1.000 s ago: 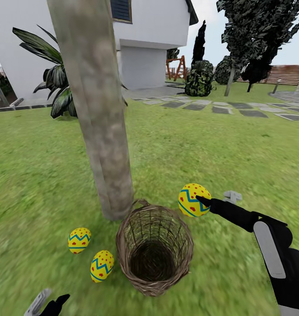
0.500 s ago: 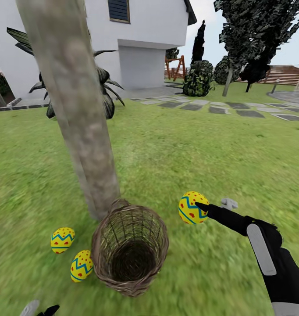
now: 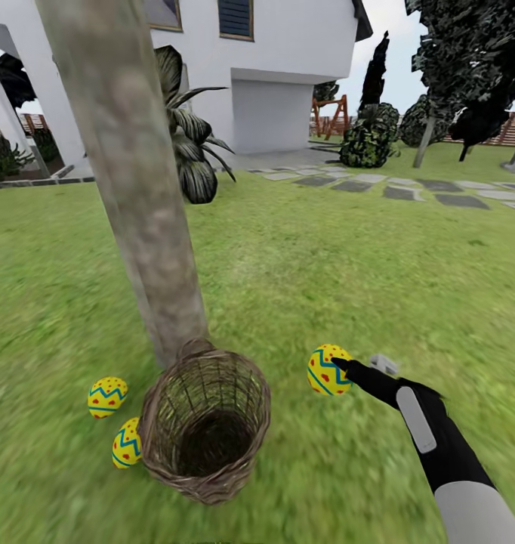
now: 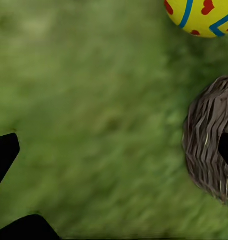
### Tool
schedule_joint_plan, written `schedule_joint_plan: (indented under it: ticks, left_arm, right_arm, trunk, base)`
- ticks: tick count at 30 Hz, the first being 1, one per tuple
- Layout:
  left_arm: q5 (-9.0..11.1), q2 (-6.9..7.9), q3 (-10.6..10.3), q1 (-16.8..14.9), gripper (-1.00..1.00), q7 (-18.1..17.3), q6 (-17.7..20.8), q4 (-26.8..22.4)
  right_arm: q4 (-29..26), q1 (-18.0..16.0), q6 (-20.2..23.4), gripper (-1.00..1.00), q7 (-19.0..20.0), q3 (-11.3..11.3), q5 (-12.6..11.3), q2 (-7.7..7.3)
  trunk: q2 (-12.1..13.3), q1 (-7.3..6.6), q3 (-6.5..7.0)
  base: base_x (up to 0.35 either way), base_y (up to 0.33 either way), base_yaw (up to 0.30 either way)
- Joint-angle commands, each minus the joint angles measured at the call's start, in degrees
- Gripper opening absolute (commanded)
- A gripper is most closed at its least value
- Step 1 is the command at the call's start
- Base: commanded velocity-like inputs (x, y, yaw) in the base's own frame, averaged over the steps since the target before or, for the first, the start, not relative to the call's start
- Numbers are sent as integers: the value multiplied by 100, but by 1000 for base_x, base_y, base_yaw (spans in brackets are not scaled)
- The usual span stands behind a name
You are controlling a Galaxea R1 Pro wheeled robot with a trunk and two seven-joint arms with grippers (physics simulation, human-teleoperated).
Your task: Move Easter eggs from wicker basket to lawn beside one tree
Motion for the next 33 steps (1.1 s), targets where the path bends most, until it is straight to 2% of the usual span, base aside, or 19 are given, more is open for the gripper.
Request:
schedule_joint_plan:
  ticks: [1,4,7,10,15,17,20,29,33]
  left_arm:
    - [15,-1,11,0,100,-6,36,-10]
    - [10,0,13,2,100,3,34,-10]
    - [9,0,20,38,100,-6,33,-10]
    - [15,3,34,202,100,-18,26,-36]
    - [10,-14,37,258,100,15,12,-13]
    - [9,-16,33,263,100,21,9,-5]
    - [7,-17,31,265,100,31,9,-5]
    - [6,-10,29,266,100,35,11,-3]
    - [6,-9,29,266,100,41,12,-1]
  right_arm:
    - [141,-42,-26,-100,16,-13,7,17]
    - [672,-233,-367,-100,-7,-11,7,46]
    - [943,-331,-467,-100,-13,-11,13,52]
    - [1225,-415,-605,-100,-53,-12,16,55]
    - [2204,-756,-1182,-100,-255,-13,9,80]
    - [2558,-827,-1467,-100,-273,-8,15,195]
    - [2750,-856,-1621,-100,-280,-5,23,285]
    - [2795,-862,-1662,-100,-544,-1,34,354]
    - [2989,-862,-1679,-100,-559,11,45,441]
  trunk:
    - [-2,-1,-4]
    - [-2,-1,-4]
    - [-2,-1,-4]
    - [-2,-1,-4]
    - [-2,-1,-4]
    - [-2,-1,-4]
    - [-2,-1,-4]
    - [-2,-1,-4]
    - [-2,-1,-4]
  base:
    - [0,-326,277]
    - [0,-326,278]
    - [0,-327,278]
    - [23,-328,278]
    - [63,-328,278]
    - [69,-328,279]
    - [57,-328,279]
    - [7,-329,279]
    - [0,-331,279]
